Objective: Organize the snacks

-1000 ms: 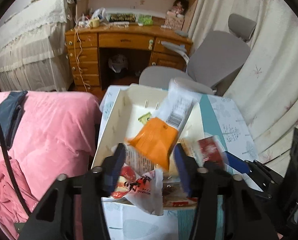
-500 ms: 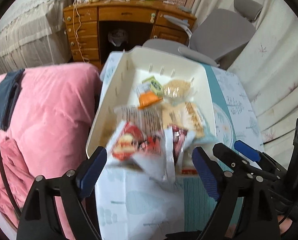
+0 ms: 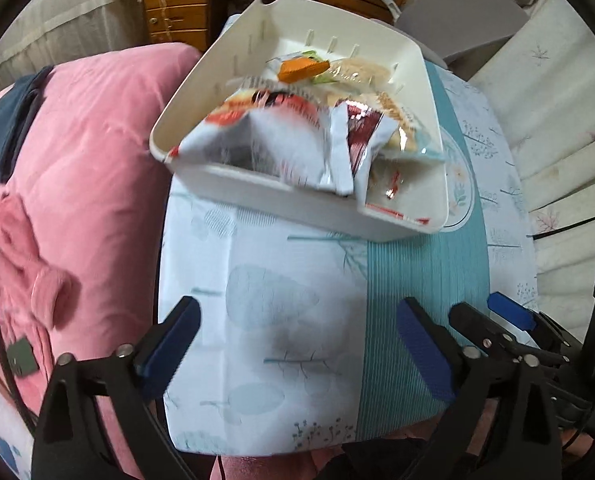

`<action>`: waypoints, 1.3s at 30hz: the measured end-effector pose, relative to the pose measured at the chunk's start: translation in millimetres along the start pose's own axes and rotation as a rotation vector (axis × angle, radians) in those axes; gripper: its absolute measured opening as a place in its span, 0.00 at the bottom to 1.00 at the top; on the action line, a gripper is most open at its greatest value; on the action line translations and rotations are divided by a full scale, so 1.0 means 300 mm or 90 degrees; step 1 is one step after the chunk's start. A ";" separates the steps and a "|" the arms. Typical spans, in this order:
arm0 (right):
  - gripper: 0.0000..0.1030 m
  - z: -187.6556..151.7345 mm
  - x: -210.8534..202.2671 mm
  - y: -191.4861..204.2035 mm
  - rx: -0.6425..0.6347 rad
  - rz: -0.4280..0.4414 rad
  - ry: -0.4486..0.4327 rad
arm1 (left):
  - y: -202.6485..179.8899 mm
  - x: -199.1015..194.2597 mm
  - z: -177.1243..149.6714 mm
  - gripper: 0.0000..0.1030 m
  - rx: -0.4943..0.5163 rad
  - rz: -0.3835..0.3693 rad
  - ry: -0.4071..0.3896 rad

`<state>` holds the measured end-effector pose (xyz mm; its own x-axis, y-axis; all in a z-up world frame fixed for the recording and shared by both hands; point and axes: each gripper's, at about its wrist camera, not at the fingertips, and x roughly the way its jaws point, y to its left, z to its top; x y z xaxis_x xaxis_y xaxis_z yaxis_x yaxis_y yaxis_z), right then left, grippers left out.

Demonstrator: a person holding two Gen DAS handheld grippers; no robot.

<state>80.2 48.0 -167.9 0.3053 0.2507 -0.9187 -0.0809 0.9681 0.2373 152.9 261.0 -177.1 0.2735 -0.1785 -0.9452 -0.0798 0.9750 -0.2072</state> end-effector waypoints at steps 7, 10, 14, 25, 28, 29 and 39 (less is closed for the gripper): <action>0.88 -0.078 -0.079 -0.057 -0.043 0.030 0.015 | -0.083 -0.049 -0.087 0.97 -0.031 0.021 0.008; 0.89 -0.092 -0.151 -0.105 -0.051 0.023 0.009 | -0.168 -0.093 -0.119 0.97 -0.026 0.007 -0.007; 0.91 -0.104 -0.262 -0.190 -0.039 0.018 0.005 | -0.307 -0.159 -0.155 0.97 -0.007 -0.007 -0.032; 0.92 -0.152 -0.557 -0.339 -0.022 0.030 -0.038 | -0.605 -0.347 -0.241 0.97 0.057 -0.011 -0.097; 0.92 -0.166 -0.625 -0.340 -0.034 0.039 -0.055 | -0.640 -0.401 -0.258 0.97 0.066 0.008 -0.129; 0.92 -0.170 -0.646 -0.338 -0.038 0.043 -0.064 | -0.645 -0.412 -0.263 0.97 0.065 0.011 -0.138; 0.93 -0.212 -0.709 -0.342 -0.068 0.010 -0.112 | -0.645 -0.501 -0.337 0.98 0.016 0.084 -0.199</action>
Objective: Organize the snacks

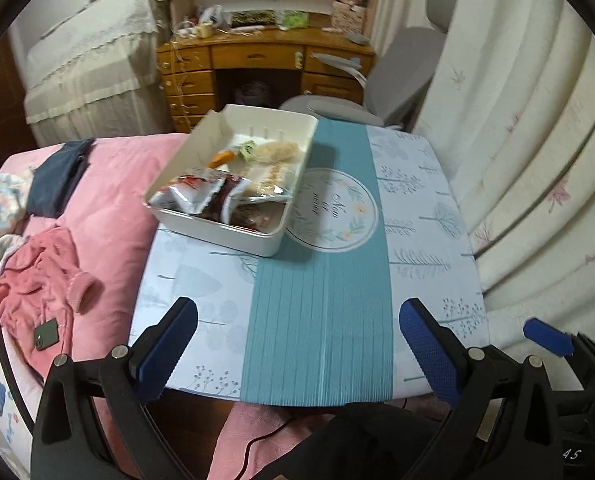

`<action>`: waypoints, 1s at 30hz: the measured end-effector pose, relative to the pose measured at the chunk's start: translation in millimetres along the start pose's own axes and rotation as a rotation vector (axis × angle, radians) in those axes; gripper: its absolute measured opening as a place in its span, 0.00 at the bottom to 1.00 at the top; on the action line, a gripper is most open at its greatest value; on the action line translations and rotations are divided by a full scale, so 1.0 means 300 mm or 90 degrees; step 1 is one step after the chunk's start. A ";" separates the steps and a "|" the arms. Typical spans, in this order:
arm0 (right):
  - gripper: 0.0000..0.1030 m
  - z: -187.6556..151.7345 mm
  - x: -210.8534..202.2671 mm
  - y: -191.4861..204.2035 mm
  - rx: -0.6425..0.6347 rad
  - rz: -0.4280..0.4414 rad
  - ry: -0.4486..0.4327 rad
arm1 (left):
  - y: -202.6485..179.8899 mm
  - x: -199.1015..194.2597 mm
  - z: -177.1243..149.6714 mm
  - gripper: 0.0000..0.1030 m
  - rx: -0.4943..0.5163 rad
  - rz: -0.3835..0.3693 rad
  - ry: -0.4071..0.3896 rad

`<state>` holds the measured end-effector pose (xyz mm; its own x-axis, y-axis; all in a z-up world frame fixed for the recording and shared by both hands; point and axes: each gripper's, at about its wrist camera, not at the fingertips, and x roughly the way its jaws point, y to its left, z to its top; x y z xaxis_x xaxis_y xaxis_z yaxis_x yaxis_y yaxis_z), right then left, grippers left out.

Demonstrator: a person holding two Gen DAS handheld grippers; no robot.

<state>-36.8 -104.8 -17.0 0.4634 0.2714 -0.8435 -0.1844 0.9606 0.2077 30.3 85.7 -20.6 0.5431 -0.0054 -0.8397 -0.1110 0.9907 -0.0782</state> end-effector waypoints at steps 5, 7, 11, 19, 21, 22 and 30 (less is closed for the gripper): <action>0.99 -0.004 0.010 -0.013 0.010 -0.002 0.002 | 0.017 -0.020 0.007 0.98 -0.020 0.024 -0.015; 0.99 -0.006 0.015 -0.014 0.012 0.001 0.004 | 0.006 -0.019 0.006 0.98 -0.010 0.024 -0.020; 0.99 -0.012 0.019 -0.020 0.022 0.002 0.001 | -0.009 -0.002 0.007 0.98 -0.003 0.024 -0.011; 0.99 -0.006 0.028 -0.016 0.029 0.005 0.004 | -0.025 0.014 0.019 0.98 0.014 0.024 -0.002; 0.99 -0.003 0.032 -0.009 0.028 0.006 0.009 | -0.025 0.016 0.019 0.98 0.011 0.024 0.002; 0.99 -0.003 0.034 -0.008 0.028 0.006 0.011 | -0.025 0.019 0.020 0.98 0.011 0.024 0.004; 0.99 -0.006 0.056 0.003 0.030 0.003 0.028 | -0.014 0.042 0.012 0.98 0.008 0.018 0.018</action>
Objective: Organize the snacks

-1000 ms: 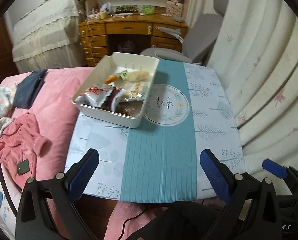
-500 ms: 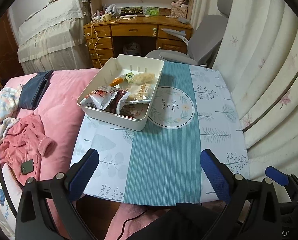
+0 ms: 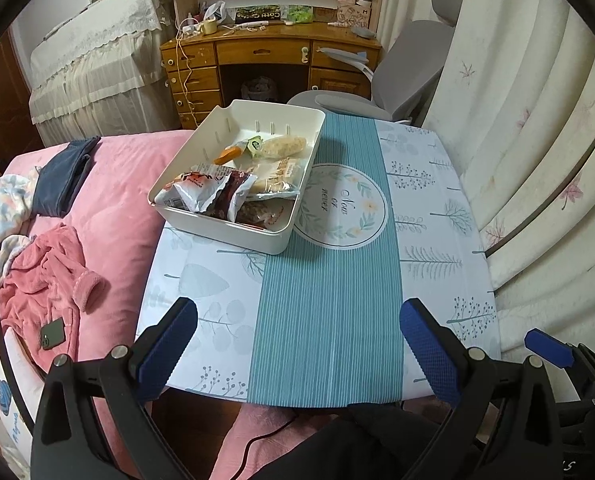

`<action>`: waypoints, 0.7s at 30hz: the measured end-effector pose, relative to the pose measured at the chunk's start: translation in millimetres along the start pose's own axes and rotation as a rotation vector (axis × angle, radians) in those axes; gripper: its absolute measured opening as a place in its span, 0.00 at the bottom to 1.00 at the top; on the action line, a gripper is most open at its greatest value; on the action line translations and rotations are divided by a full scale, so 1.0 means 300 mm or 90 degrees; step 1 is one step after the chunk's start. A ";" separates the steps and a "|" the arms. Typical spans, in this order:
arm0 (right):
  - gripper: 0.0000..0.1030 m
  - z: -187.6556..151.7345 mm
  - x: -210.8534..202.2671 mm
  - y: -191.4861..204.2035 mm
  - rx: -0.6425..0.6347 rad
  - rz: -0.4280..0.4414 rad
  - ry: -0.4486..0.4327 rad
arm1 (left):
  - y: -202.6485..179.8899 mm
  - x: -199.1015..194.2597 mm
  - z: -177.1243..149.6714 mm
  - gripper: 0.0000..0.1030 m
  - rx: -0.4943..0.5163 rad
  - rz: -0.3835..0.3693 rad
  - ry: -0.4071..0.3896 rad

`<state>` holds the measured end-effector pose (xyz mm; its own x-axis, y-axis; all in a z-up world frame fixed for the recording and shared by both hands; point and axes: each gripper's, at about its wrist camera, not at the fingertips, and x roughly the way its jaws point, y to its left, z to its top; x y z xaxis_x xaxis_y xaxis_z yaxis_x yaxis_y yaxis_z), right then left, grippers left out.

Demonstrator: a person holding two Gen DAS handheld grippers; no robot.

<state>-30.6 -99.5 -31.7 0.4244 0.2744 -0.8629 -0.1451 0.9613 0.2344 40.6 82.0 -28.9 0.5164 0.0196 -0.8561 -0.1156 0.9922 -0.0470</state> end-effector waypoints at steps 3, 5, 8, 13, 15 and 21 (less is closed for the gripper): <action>0.99 0.002 0.007 0.000 -0.001 -0.001 0.005 | 0.001 0.003 0.000 0.98 -0.002 0.000 0.001; 0.99 0.003 0.008 -0.001 -0.001 -0.001 0.005 | 0.001 0.003 0.000 0.98 0.000 0.000 0.000; 0.99 0.003 0.010 0.000 -0.002 -0.001 0.005 | 0.002 0.004 0.000 0.98 -0.001 0.000 0.000; 0.99 0.005 0.013 0.000 -0.001 0.000 0.005 | 0.003 0.006 0.002 0.98 -0.001 0.000 -0.001; 0.99 0.005 0.012 -0.001 -0.001 -0.001 0.005 | 0.000 0.010 0.005 0.98 0.000 0.001 -0.001; 0.99 0.010 0.017 -0.006 0.001 -0.002 0.007 | -0.017 0.028 0.029 0.98 0.004 -0.002 -0.001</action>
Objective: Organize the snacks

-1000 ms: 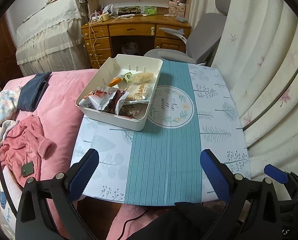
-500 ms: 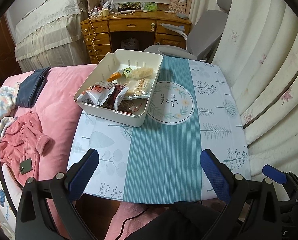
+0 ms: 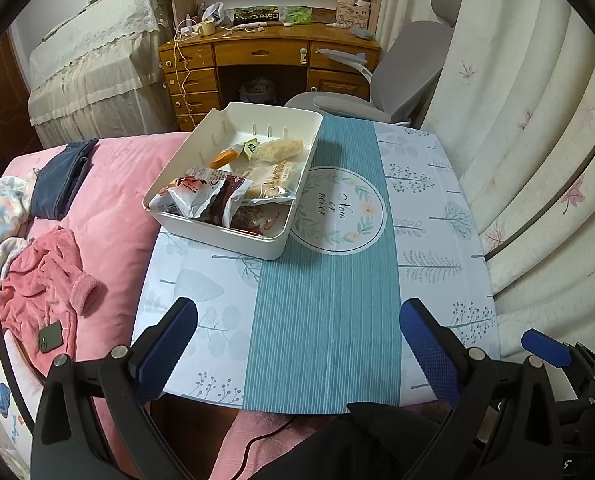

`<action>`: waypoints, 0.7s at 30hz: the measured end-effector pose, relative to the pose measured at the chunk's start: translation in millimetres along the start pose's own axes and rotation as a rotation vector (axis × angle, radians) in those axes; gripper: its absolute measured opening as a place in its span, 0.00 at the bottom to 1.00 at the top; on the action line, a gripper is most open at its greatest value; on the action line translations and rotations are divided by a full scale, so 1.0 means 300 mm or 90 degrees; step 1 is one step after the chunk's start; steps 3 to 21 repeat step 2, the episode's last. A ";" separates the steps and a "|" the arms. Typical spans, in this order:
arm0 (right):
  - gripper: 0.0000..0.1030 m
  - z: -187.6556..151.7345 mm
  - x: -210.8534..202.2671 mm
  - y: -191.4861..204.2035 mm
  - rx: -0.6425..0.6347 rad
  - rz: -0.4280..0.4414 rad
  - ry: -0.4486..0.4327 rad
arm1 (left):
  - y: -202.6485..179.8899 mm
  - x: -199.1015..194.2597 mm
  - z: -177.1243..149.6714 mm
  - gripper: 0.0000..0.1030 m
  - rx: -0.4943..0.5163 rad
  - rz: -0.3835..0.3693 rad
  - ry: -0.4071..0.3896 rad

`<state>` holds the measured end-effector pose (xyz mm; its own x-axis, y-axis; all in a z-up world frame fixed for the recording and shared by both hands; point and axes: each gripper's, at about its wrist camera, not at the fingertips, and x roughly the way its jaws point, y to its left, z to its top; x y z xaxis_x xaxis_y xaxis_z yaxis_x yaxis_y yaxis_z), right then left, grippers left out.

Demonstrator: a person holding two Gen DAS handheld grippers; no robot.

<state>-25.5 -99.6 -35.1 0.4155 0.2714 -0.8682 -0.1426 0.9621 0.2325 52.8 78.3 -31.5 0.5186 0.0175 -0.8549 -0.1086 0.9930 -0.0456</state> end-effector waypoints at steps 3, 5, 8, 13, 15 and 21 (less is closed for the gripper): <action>0.99 0.005 0.007 -0.003 0.002 -0.001 0.002 | -0.002 0.006 0.006 0.98 0.001 0.001 0.000; 0.99 0.005 0.007 -0.003 0.002 -0.001 0.002 | -0.002 0.006 0.006 0.98 0.001 0.001 0.000; 0.99 0.005 0.007 -0.003 0.002 -0.001 0.002 | -0.002 0.006 0.006 0.98 0.001 0.001 0.000; 0.99 0.005 0.007 -0.003 0.002 -0.001 0.002 | -0.002 0.006 0.006 0.98 0.001 0.001 0.000; 0.99 0.005 0.007 -0.003 0.002 -0.001 0.002 | -0.002 0.006 0.006 0.98 0.001 0.001 0.000; 0.99 0.005 0.007 -0.003 0.002 -0.001 0.002 | -0.002 0.006 0.006 0.98 0.001 0.001 0.000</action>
